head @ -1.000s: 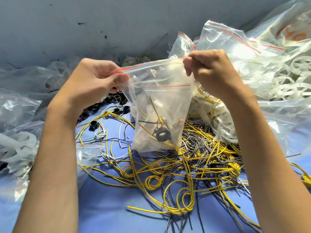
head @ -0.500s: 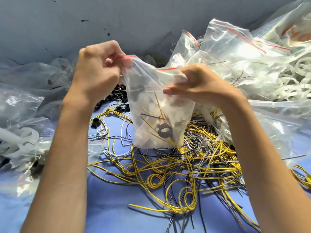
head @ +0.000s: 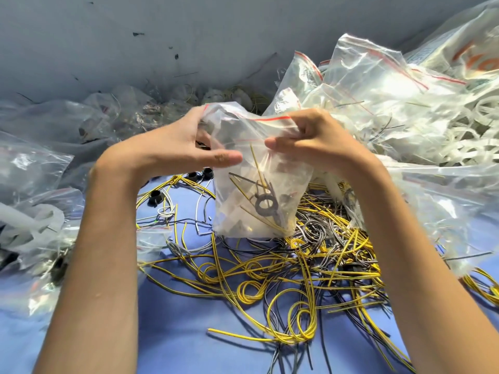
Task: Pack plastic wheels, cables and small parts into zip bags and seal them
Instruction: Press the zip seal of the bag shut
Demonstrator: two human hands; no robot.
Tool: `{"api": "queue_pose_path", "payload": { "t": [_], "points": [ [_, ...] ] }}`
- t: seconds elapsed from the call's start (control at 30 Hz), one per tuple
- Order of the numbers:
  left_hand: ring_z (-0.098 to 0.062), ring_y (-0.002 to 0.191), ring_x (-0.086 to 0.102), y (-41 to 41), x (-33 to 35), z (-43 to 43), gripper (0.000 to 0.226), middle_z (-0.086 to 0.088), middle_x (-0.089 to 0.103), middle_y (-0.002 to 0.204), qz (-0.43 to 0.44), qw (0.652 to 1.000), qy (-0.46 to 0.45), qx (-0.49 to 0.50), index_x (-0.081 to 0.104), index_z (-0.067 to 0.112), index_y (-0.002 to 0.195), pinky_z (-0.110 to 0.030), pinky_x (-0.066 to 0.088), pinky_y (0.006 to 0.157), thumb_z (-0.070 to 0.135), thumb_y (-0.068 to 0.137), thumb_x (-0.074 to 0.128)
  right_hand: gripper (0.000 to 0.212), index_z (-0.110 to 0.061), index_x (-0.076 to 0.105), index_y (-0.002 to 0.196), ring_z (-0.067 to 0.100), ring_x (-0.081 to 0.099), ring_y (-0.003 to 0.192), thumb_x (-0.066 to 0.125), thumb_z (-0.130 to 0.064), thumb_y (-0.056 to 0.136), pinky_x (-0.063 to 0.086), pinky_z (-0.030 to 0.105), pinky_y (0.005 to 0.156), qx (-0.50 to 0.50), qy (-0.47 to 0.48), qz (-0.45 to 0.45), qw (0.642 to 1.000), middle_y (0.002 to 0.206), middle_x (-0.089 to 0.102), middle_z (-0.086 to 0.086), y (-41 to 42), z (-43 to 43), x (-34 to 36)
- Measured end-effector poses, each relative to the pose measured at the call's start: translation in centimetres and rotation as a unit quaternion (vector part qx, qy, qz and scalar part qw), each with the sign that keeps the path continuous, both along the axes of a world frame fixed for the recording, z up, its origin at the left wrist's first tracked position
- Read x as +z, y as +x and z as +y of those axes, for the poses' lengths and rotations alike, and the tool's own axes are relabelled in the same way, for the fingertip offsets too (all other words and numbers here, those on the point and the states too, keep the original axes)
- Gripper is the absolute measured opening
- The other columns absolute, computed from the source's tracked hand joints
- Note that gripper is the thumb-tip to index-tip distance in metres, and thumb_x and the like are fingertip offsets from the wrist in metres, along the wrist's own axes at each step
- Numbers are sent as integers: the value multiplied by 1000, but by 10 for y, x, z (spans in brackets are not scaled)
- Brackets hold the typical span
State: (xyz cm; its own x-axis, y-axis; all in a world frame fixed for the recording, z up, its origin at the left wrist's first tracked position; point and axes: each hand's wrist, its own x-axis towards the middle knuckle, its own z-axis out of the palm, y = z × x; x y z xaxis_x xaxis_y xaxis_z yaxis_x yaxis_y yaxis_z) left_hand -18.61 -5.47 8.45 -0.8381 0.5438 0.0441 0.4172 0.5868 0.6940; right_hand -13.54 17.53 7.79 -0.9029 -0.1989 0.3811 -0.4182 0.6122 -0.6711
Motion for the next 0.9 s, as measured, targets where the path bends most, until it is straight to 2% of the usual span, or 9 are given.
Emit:
{"api": "queue_pose_path", "payload": {
  "t": [0.13, 0.23, 0.3, 0.4, 0.5, 0.67, 0.73, 0.83, 0.9],
  "points": [
    [-3, 96, 65, 3, -4, 3, 128, 24, 63, 107, -9, 997, -77, -4, 8, 47, 141, -39, 51, 92, 73, 33, 71, 24, 9, 63, 100, 16, 44, 64, 62, -13, 90, 49, 48, 62, 17, -23, -27, 999, 68, 44, 6, -6, -10, -9],
    [-2, 94, 64, 3, -3, 2, 116, 13, 67, 103, 7, 998, -59, -13, 21, 43, 136, -31, 53, 88, 66, 38, 78, 18, 6, 63, 97, 17, 43, 65, 61, -11, 90, 43, 40, 61, 10, -58, -20, 998, 69, 44, 8, -9, -19, -13],
    [-2, 92, 65, 3, 0, -2, 111, 5, 69, 99, 18, 1000, -3, -15, 26, 41, 136, -23, 52, 85, 55, 46, 89, 10, -8, 64, 83, 18, 43, 63, 59, -7, 91, 44, 41, 62, 7, -120, -17, 993, 66, 44, 6, -10, -26, -12],
    [-7, 93, 67, 0, 4, -7, 100, 4, 68, 101, 74, 993, 90, 28, 25, 33, 141, -30, 52, 86, 38, 58, 81, 24, -13, 54, 71, 11, 40, 52, 55, -1, 92, 43, 33, 53, -14, -255, -11, 967, 57, 42, -1, -13, -43, -10],
    [-11, 102, 59, -11, 4, -3, 81, 8, 62, 113, 188, 967, 123, 121, 26, 23, 146, -27, 42, 94, 28, 81, 73, 28, -11, 43, 69, 3, 36, 41, 53, -1, 93, 39, 21, 48, -42, -433, -43, 899, 55, 40, -3, -25, -68, -8],
    [-30, 131, 33, -28, -15, 19, 58, -16, 39, 139, 291, 931, 53, 216, 34, 17, 145, -35, 25, 109, 36, 93, 51, 29, -15, 46, 68, 7, 51, 46, 52, 1, 92, 44, 21, 43, -81, -678, -115, 722, 64, 51, 4, -57, -99, -12],
    [-29, 137, 23, -33, -34, 31, 58, -15, 29, 147, 244, 942, 3, 229, 31, 17, 146, -38, 20, 112, 39, 95, 48, 28, -14, 47, 68, 14, 52, 52, 52, 2, 90, 46, 29, 52, -113, -616, -133, 769, 65, 50, 5, -62, -93, -28],
    [-28, 140, 12, -38, -67, 46, 60, -13, 18, 152, 189, 959, -78, 197, 28, 19, 147, -44, 14, 115, 46, 95, 43, 21, -15, 45, 72, 25, 55, 77, 51, 1, 83, 53, 47, 74, -182, -318, -115, 923, 77, 52, 9, -55, -70, -50],
    [-28, 141, 9, -48, -77, 51, 62, -12, 17, 153, 194, 962, -84, 173, 28, 20, 147, -50, 12, 116, 49, 94, 43, 12, -12, 48, 90, 30, 57, 91, 53, -7, 81, 49, 46, 81, -213, -128, -64, 967, 93, 57, 12, -47, -59, -52]
  ]
}}
